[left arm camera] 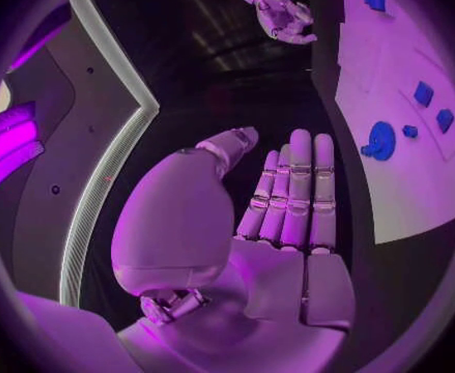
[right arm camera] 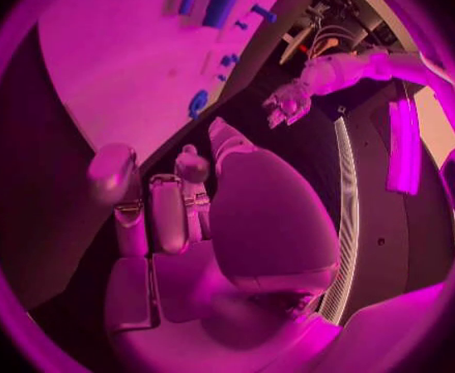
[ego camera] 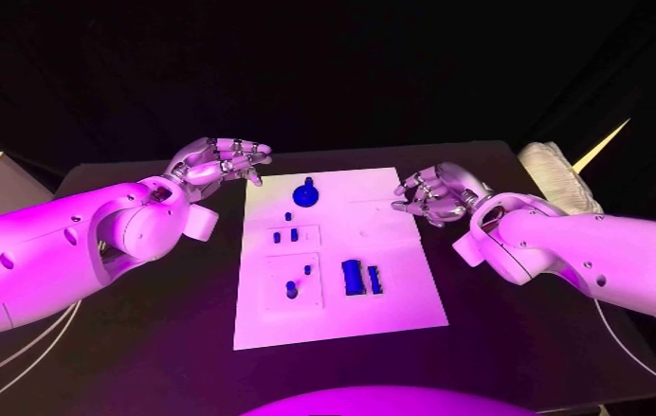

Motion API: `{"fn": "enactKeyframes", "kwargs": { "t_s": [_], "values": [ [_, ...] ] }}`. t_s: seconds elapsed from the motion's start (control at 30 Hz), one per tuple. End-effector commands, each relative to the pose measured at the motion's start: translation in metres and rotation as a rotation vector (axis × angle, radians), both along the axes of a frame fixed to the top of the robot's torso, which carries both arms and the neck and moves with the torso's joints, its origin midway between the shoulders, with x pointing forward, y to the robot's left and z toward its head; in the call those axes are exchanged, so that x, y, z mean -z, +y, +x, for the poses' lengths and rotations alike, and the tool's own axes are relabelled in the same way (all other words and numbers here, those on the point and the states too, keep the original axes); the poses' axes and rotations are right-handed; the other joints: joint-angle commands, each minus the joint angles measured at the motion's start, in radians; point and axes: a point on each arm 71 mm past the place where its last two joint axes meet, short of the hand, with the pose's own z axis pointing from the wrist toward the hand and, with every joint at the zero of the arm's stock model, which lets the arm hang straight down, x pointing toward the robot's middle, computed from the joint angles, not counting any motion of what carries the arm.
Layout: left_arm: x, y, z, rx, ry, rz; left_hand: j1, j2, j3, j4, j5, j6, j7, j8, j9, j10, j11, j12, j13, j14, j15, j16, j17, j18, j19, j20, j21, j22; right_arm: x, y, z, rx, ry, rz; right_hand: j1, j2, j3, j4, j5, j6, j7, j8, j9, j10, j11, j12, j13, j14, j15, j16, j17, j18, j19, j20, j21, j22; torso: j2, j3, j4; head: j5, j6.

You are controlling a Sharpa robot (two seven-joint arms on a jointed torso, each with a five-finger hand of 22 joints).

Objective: Assemble the parts on the task board

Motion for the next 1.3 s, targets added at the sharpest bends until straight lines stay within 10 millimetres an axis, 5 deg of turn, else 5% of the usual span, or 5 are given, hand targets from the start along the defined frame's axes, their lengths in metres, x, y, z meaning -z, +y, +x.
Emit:
{"fn": "enactKeyframes", "kwargs": {
  "t_s": [0.03, 0.47, 0.5, 0.83, 1.3],
  "values": [
    [0.0, 0.002, 0.01, -0.081, -0.047, -0.087, -0.004, 0.003, -0.014, 0.011, -0.005, -0.004, -0.005, 0.006, 0.001, 0.006, -0.005, 0.009, 0.001, -0.022, -0.001, 0.001, 0.001, 0.013, 0.01, -0.001, -0.029, -0.02, -0.006, -0.005, 0.023, 0.064, -0.025, 0.273, 0.036, -0.001, 0.047, 0.009, -0.006, -0.031, 0.016, -0.002, -0.009, -0.075, 0.013, -0.154, -0.16, -0.168, 0.022, -0.274, -0.257, 0.044, -0.126, 0.019, -0.358, -0.152, -0.027, -0.0079, 0.0004, 0.012, 0.046],
    [0.022, 0.001, 0.046, -0.205, -0.061, -0.15, 0.061, 0.025, -0.116, 0.105, -0.092, -0.042, -0.056, -0.009, -0.028, 0.031, 0.045, -0.224, -0.013, -0.243, 0.099, -0.586, -0.197, -0.014, -0.151, 0.099, -0.593, -0.387, -0.001, -0.009, 0.086, 0.117, -0.083, 0.391, 0.02, -0.037, 0.292, -0.021, -0.07, -0.041, 0.053, -0.067, -0.074, -0.037, 0.074, -0.581, -0.799, -0.332, 0.104, -0.927, -0.685, 0.036, -0.268, 0.1, -0.637, -0.614, -0.063, -0.0005, 0.0083, 0.037, 0.123],
    [0.023, -0.001, 0.042, -0.155, -0.03, -0.091, -0.356, 0.202, -0.461, -0.064, -0.316, -0.864, -0.211, -0.207, -0.254, -0.904, -0.154, -0.415, -0.077, -0.973, -0.085, -0.946, -0.363, -0.169, -0.763, -0.191, -0.868, -0.668, 0.0, -0.011, 0.083, 0.159, -0.079, 0.281, -0.409, 0.175, -0.176, -0.272, -0.134, -0.958, -0.129, -0.249, -0.45, -0.371, -0.05, -0.663, -1.101, -0.642, 0.022, -1.246, -1.173, -0.141, -0.574, -0.08, -0.696, -1.289, -0.052, -0.0049, 0.0033, 0.032, 0.109],
    [0.027, -0.012, 0.03, -0.212, -0.032, -0.078, -1.322, 0.202, -0.461, -0.064, -0.316, -0.864, -0.211, -0.207, -0.254, -0.904, -0.154, -0.415, -0.077, -0.973, -0.085, -0.946, -0.363, -0.169, -0.763, -0.191, -0.868, -0.668, 0.004, 0.017, 0.062, 0.183, -0.078, 0.421, -1.416, 0.175, -0.176, -0.272, -0.134, -0.958, -0.129, -0.249, -0.45, -1.162, -0.05, -0.663, -1.101, -1.395, 0.022, -1.246, -1.173, -0.141, -1.309, -0.08, -0.696, -1.289, -0.083, 0.0097, 0.0142, 0.047, 0.164],
    [0.031, -0.046, -0.02, -0.404, -0.037, -0.017, -1.322, 0.202, -0.461, -0.064, -0.316, -0.864, -0.211, -0.207, -0.254, -0.904, -0.154, -0.415, -0.077, -0.973, -0.085, -0.946, -0.363, -0.169, -0.763, -0.191, -0.868, -0.668, 0.001, 0.064, 0.013, 0.262, -0.042, 0.663, -1.416, 0.175, -0.176, -0.272, -0.134, -0.958, -0.129, -0.249, -0.45, -1.162, -0.05, -0.663, -1.101, -1.395, 0.022, -1.246, -1.173, -0.141, -1.309, -0.08, -0.696, -1.289, -0.096, 0.0155, 0.0186, 0.054, 0.186]
  ]
}}
